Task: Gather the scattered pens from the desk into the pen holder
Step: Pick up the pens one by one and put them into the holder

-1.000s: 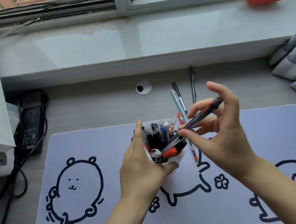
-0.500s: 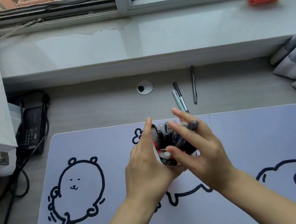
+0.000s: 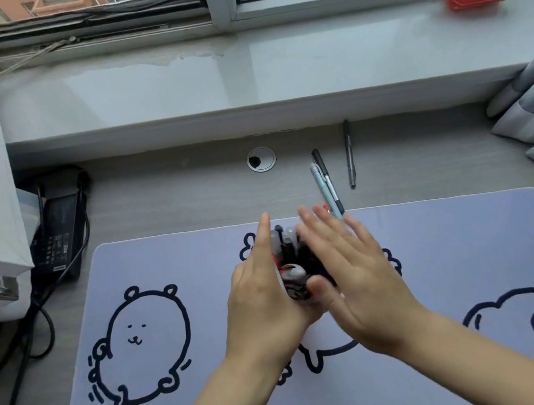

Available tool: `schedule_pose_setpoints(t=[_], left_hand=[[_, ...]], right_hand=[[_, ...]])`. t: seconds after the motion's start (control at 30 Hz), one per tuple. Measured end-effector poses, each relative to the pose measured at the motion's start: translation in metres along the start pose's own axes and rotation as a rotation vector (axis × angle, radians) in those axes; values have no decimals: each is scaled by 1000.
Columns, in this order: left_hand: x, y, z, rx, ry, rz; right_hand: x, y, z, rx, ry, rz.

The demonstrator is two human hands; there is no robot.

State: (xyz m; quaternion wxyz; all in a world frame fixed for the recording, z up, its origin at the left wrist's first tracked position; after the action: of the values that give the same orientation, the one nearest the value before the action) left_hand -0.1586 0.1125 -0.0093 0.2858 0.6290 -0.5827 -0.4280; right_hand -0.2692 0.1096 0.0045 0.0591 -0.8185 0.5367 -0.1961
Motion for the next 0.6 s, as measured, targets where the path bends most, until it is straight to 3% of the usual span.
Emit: schedule_pose_setpoints(t=[0.17, 0.27, 0.33, 0.47, 0.53, 0.6], left_hand=[[7, 7, -1, -17, 13, 13], [14, 4, -10, -18, 62, 62], [15, 0, -13, -22, 91, 83], [13, -9, -7, -106, 58, -20], [13, -16, -7, -139, 47, -52], [13, -24, -13, -196, 76, -90]], right_hand=[[27, -5, -7, -122, 49, 207], [20, -24, -2, -183, 59, 141], [14, -27, 7, -232, -6, 89], [34, -9, 15, -306, -214, 157], [36, -19, 17, -215, -294, 45], [36, -26, 15, 133, -406, -15]])
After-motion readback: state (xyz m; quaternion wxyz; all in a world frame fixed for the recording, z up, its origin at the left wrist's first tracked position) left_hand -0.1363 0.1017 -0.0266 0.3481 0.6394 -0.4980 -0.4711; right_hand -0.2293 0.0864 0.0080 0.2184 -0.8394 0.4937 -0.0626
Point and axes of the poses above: each hand's wrist, its own x-axis towards the middle knuckle, its own z-axis out of the palm, y = z × x, the point moved 6 cm from there along x, towards the middle knuckle, and after that the axes turned 14 degrees about -x, right-handed, at the moved point
